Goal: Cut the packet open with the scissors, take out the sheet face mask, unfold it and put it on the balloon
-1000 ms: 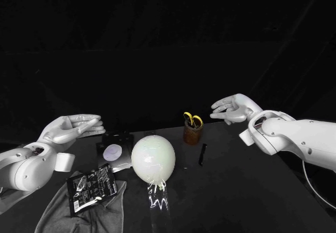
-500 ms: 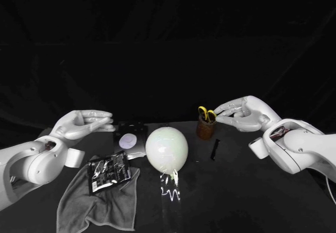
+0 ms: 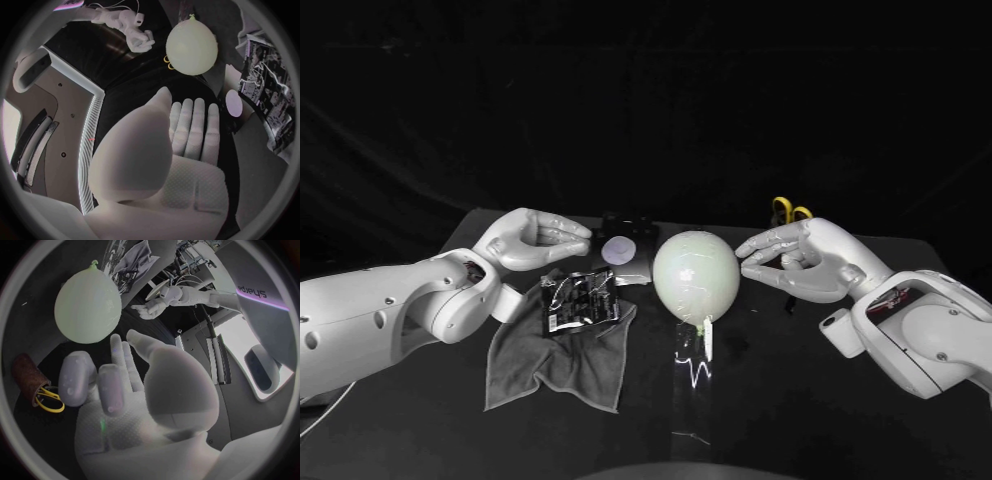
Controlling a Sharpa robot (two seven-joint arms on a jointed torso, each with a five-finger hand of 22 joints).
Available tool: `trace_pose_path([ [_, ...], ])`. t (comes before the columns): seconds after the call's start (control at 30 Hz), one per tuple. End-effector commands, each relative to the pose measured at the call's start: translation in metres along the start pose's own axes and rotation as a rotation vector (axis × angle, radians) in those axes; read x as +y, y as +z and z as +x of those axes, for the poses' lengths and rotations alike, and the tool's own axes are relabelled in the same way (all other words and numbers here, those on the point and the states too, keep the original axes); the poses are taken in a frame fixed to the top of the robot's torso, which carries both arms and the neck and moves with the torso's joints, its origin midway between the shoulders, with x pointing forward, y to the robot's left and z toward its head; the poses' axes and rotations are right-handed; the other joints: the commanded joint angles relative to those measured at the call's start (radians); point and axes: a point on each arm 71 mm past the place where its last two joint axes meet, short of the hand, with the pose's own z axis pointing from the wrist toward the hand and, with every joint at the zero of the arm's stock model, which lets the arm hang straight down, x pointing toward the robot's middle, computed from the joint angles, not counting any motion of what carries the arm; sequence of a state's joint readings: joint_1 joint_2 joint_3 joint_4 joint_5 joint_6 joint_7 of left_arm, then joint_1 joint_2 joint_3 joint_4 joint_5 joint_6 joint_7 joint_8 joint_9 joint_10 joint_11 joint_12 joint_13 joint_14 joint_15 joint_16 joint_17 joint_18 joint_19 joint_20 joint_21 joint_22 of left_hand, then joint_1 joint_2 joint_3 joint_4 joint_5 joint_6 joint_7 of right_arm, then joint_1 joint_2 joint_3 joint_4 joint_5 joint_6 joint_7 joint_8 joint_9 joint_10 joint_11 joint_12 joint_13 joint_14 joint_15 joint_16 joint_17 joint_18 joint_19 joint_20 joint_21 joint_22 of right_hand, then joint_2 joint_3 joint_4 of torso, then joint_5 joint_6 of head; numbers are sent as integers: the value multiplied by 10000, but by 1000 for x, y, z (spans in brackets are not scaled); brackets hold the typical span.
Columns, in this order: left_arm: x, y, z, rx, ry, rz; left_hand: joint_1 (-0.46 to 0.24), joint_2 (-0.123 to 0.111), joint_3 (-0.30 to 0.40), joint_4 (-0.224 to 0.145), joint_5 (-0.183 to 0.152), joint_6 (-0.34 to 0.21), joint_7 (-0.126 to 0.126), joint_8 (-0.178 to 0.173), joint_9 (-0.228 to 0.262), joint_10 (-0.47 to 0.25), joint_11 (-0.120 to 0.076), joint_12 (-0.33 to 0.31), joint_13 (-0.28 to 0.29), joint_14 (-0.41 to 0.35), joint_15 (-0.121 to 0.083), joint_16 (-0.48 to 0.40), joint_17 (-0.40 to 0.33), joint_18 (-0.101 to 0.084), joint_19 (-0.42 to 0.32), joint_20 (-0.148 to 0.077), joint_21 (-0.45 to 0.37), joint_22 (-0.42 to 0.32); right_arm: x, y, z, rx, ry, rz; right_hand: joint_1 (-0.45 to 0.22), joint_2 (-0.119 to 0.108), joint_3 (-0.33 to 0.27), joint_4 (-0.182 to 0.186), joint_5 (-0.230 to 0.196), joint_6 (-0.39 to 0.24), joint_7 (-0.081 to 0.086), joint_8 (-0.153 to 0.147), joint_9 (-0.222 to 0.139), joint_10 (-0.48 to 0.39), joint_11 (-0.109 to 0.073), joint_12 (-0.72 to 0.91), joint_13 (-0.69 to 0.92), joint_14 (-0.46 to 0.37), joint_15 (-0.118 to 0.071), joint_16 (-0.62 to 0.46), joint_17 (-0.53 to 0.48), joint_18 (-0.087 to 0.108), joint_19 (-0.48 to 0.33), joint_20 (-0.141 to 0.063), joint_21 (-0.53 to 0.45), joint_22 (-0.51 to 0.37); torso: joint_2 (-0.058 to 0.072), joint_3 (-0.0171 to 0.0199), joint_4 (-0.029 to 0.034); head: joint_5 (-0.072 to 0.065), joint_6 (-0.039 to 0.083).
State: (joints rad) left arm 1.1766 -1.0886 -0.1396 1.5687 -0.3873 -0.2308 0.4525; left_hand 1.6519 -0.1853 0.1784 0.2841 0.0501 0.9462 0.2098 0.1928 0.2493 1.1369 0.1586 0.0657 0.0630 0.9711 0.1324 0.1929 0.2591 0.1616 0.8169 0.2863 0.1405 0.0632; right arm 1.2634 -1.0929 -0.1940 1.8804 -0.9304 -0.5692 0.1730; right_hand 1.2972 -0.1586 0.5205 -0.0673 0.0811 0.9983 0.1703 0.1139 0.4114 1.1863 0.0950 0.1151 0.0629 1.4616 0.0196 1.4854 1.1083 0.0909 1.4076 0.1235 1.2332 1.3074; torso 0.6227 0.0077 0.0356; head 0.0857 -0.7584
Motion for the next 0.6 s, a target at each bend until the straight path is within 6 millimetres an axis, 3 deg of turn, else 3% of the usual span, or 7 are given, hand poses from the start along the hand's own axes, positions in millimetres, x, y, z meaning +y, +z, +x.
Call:
trace_pose_path([
  [0.03, 0, -5, 4, -25, 1784, 541, -59, -158, -42, -51, -15, -214, 69, -141, -52, -492, 135, -52, -12, -422, 155, -273, -101, -237, -383, 47, -256, -2, 3, 2, 8, 403, -788, -355, 19, -140, 88, -2, 58, -77, 81, -82, -24, -52, 98, -85, -2, 126, 52, -1, -39, -191, 29, 19, -45, 1654, -68, 21, 63, 415, -204],
  [0.2, 8, -13, 7, -74, 3259, 676, -194, -261, -370, -103, -14, -568, 108, -349, -151, -1170, 307, -53, -13, -1077, 393, -701, -299, -565, -2007, 64, -732, -91, 4, 6, 13, 306, -996, -516, -16, -248, 166, 30, 71, -213, 155, -185, -78, -181, 173, -253, -2, 110, 112, -39, -103, -169, -27, 63, -164, 1621, -103, 40, 85, 698, -349],
  [0.27, 9, -15, 8, -60, 3791, 721, -284, -307, -740, -60, 11, -754, -148, -453, -201, -1476, 507, -33, -13, -1461, 579, -954, -415, -760, -2866, 51, -912, -149, 4, 7, 14, 250, -1040, -546, -33, -292, 184, 44, 60, -272, 190, -229, -100, -252, 208, -323, -4, 100, 140, -56, -140, -156, -61, 84, -236, 1601, -101, 45, 88, 813, -391],
  [0.33, 11, -16, 9, -61, 4301, 753, -236, -267, -1428, 21, -33, -924, -214, -557, -253, -1798, 625, -62, -10, -1767, 675, -1127, -529, -952, -3233, 135, -930, -152, 4, 8, 14, 210, -1078, -558, -70, -376, 178, 66, 3, -404, 262, -318, -142, -440, 283, -457, -10, 76, 199, -91, -225, -126, -143, 128, -406, 1552, -105, 52, 84, 933, -430],
  [0.4, 12, -17, 10, -44, 4885, 747, -85, -222, -2437, 79, -4, -1116, 61, -669, -309, -2152, 588, -42, -5, -2264, 694, -1286, -693, -987, -3430, 68, -933, -157, 3, 10, 14, 183, -1119, -546, -86, -434, 143, 90, -85, -525, 334, -398, -182, -657, 360, -532, -12, 45, 264, -135, -327, -83, -251, 185, -633, 1483, -109, 59, 73, 1047, -465],
  [0.53, 18, -19, 15, 0, 5809, 667, -90, -490, -3255, 137, -3, -1362, 200, -769, -372, -2494, 553, -61, -12, -2888, 726, -1368, -873, -1013, -3758, 78, -966, -183, 0, 12, 14, 178, -1178, -491, -74, -464, 55, 116, -153, -680, 418, -475, -234, -994, 450, -549, -19, 2, 339, -195, -463, -30, -380, 256, -907, 1398, -103, 57, 72, 1175, -487],
  [0.6, 20, -20, 17, 38, 6164, 617, -117, -767, -3594, 170, 9, -1710, 172, -864, -457, -3263, 443, -100, -50, -3687, 663, -1431, -1082, -1035, -4017, 90, -986, -202, 0, 13, 14, 173, -1192, -484, -55, -468, -20, 127, -170, -792, 460, -497, -270, -1189, 495, -542, -15, -20, 379, -229, -530, -4, -442, 297, -1042, 1354, -101, 59, 75, 1210, -495],
])
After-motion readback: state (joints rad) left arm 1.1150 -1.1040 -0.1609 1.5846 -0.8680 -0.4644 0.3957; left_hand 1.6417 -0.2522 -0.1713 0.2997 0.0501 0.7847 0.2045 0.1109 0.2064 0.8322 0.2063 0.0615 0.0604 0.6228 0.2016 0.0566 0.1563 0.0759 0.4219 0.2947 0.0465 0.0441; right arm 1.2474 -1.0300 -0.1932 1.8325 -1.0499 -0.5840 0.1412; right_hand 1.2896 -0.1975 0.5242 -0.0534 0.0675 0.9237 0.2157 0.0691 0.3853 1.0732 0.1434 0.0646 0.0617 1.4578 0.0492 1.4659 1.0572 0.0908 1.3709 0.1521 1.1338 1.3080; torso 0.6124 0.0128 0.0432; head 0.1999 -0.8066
